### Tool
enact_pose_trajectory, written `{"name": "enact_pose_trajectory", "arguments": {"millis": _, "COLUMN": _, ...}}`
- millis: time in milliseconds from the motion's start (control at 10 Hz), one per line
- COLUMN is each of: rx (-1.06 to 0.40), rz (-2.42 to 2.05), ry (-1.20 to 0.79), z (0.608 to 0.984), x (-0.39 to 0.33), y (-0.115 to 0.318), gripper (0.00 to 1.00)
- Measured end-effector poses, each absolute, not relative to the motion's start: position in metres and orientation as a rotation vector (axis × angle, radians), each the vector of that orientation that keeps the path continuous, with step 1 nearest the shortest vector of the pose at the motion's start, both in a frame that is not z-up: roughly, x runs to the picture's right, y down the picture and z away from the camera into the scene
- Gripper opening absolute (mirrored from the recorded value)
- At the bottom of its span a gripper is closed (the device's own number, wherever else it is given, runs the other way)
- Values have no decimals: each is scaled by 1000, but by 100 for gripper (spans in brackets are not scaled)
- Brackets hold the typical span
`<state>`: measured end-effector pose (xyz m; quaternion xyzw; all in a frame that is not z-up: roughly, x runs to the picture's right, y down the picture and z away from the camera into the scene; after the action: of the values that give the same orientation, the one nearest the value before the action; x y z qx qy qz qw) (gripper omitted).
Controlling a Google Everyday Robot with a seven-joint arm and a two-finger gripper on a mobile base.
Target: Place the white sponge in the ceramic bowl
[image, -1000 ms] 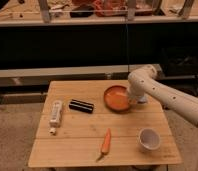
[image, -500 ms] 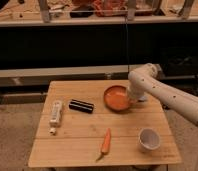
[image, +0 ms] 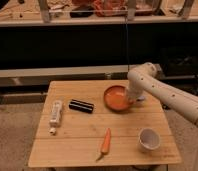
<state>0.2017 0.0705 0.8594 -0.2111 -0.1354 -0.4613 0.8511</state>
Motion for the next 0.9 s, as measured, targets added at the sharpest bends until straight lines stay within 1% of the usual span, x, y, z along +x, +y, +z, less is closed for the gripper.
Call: {"name": "enact_pose_trajectory", "arguments": {"millis": 900, "rx": -430, "rz": -991, "ry": -305, "z": 860, "x": 194, "y": 65, "gripper": 0}}
